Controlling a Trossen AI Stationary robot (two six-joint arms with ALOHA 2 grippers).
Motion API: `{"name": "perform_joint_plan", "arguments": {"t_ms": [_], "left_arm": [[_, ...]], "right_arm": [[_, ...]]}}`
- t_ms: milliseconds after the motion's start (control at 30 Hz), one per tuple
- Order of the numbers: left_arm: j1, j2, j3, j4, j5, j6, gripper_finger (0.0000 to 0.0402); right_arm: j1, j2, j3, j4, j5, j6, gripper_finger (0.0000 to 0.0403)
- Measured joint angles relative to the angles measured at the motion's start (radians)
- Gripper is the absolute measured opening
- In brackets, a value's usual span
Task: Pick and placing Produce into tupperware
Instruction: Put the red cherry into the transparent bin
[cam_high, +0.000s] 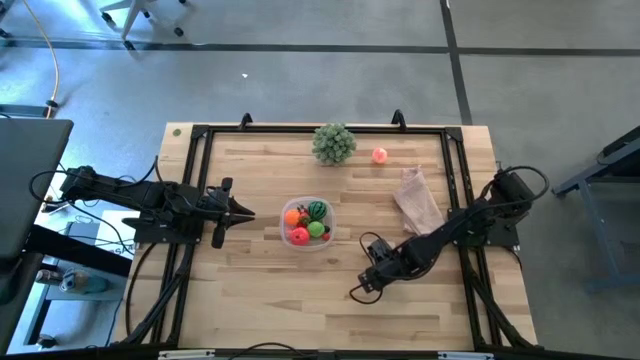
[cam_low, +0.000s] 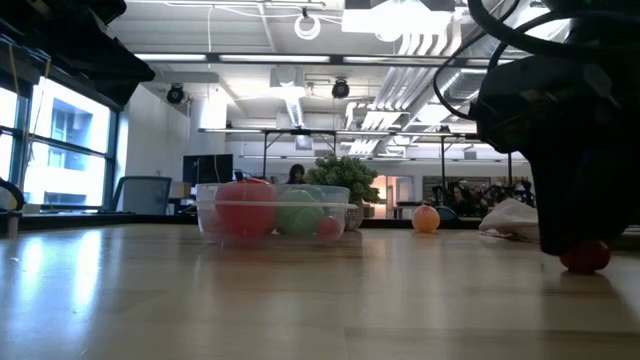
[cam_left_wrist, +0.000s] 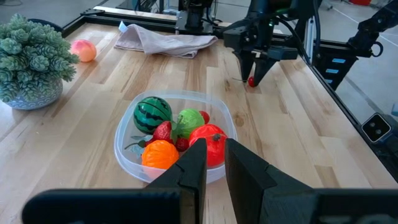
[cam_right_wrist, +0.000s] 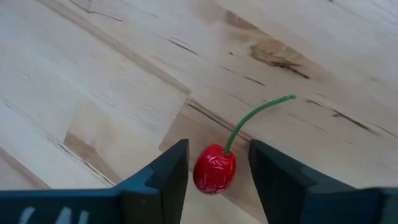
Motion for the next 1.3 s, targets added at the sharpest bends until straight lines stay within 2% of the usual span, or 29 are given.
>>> {"name": "perform_joint_plan", "arguments": {"t_ms": [233,833,1300], "left_arm": [[0.000,0.000,0.000,0.000,0.000,0.000,0.0046],[0.000,0.000,0.000,0.000,0.000,0.000,0.0046],[0.000,0.000,0.000,0.000,0.000,0.000,0.0046]], "right_arm": [[0.003,0.000,0.000,-0.002,-0.022,0.012,0.0136],[0.030,0.000,-0.002,0.015,-0.091,0.013,0.0128],[0.033,0.000,-0.002,0.021,-0.069,-0.027,0.0090]]}}
